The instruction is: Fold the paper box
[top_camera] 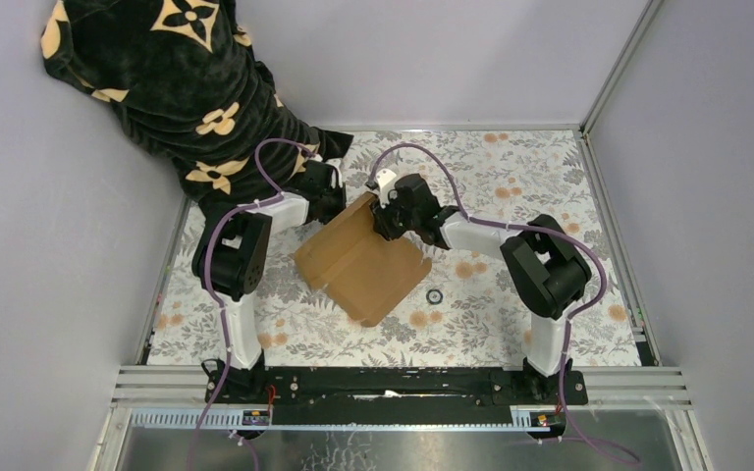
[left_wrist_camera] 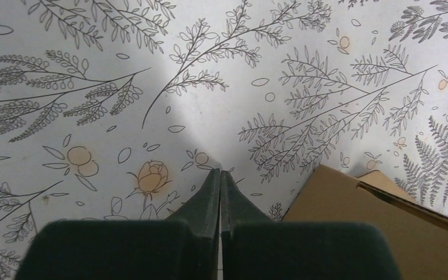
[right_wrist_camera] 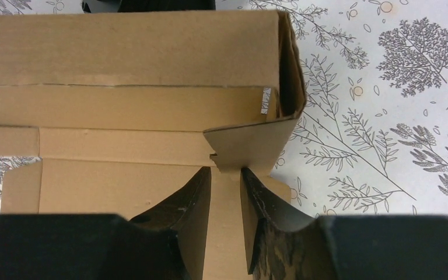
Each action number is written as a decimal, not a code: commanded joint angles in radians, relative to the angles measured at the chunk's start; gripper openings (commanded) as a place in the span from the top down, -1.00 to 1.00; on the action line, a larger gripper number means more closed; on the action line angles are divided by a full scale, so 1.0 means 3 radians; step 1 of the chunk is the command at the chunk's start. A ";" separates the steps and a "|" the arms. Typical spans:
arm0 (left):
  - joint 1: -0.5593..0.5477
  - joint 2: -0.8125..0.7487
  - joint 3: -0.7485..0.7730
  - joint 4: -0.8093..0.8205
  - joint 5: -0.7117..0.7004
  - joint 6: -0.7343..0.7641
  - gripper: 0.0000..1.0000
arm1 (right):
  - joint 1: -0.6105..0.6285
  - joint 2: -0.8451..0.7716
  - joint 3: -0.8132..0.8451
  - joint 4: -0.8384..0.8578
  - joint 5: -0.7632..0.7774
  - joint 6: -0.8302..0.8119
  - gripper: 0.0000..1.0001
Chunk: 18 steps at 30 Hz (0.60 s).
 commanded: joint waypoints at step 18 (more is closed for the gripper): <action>-0.0026 0.0370 0.0228 -0.0141 0.0161 0.0128 0.96 | -0.0297 -0.0442 -0.0417 0.0580 -0.0781 0.0212 -0.27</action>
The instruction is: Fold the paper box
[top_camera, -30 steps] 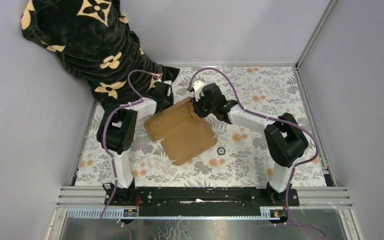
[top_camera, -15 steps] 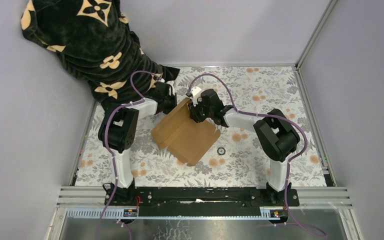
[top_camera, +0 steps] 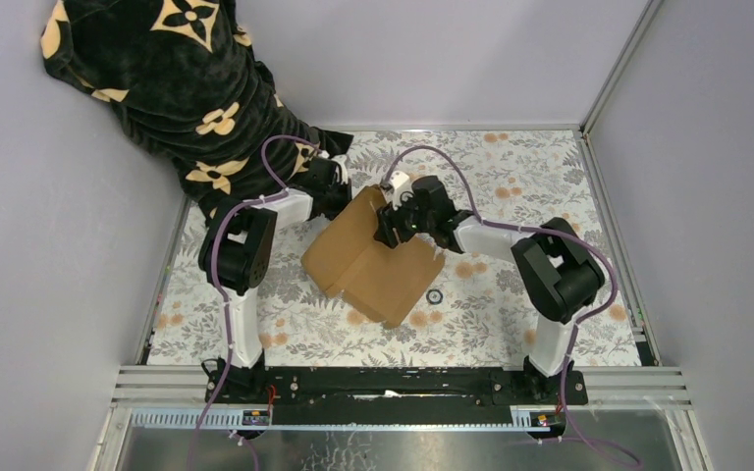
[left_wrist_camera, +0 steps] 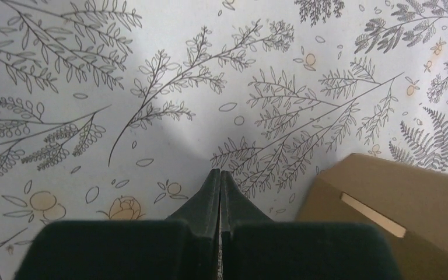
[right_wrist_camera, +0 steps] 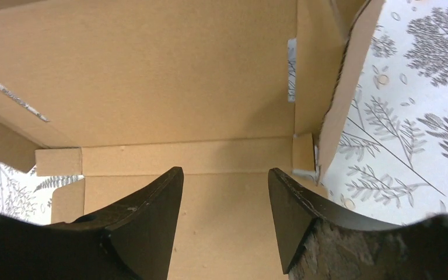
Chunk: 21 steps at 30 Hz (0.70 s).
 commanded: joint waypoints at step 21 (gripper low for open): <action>-0.0345 0.0054 0.0396 -0.0503 -0.0404 0.0343 0.96 | -0.0727 -0.0233 -0.0370 0.1072 0.0046 0.0934 0.07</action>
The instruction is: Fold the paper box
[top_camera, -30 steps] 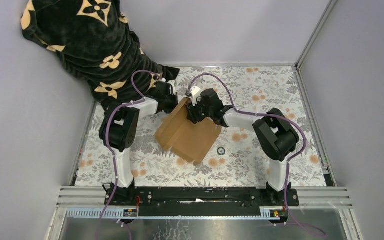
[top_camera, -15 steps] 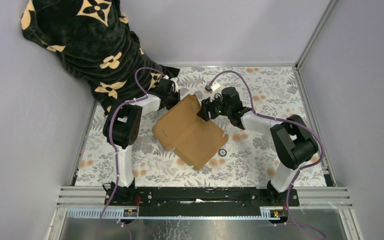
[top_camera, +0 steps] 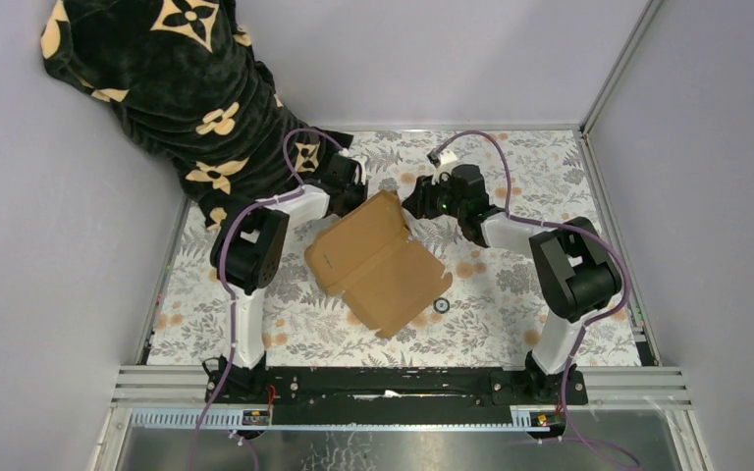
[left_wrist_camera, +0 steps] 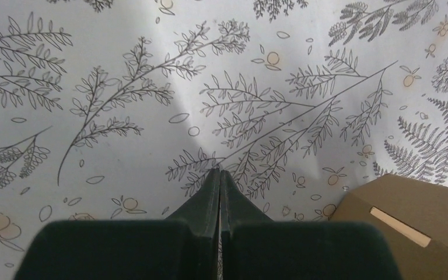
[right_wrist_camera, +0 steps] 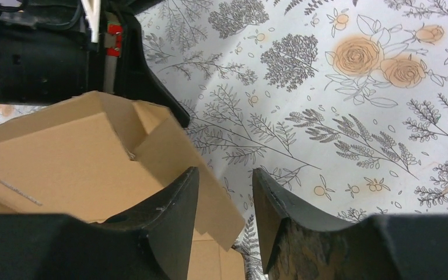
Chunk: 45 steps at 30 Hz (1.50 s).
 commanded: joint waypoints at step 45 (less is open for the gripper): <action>-0.0548 -0.1143 -0.0429 -0.0548 -0.0813 0.0346 0.55 | 0.0584 -0.0341 -0.1451 0.0234 -0.0003 0.1346 0.09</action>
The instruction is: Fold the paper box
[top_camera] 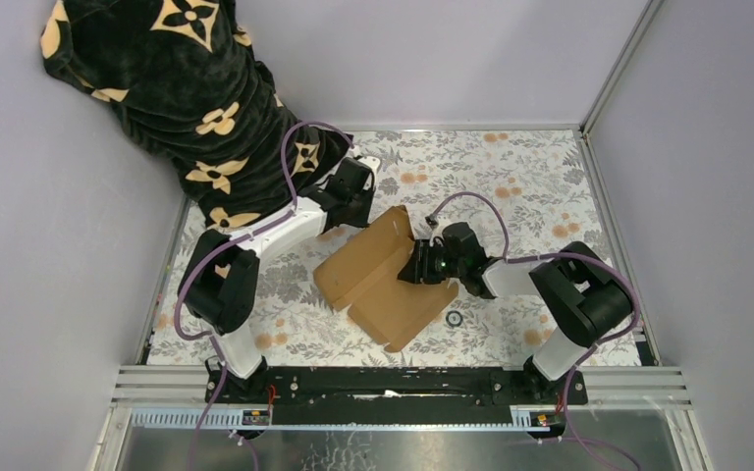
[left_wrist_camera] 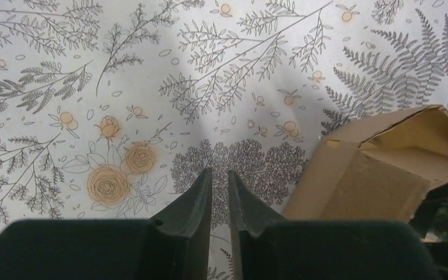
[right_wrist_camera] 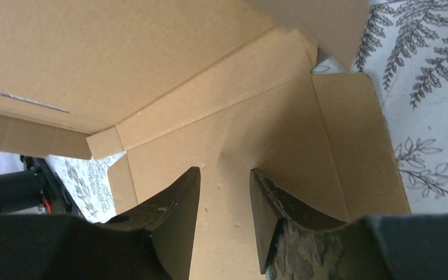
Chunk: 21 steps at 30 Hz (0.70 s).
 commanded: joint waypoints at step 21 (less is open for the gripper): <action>0.0285 -0.0491 -0.0123 -0.0160 0.0367 0.0034 0.32 | 0.0018 0.0451 0.0018 0.0319 0.0031 0.0177 0.08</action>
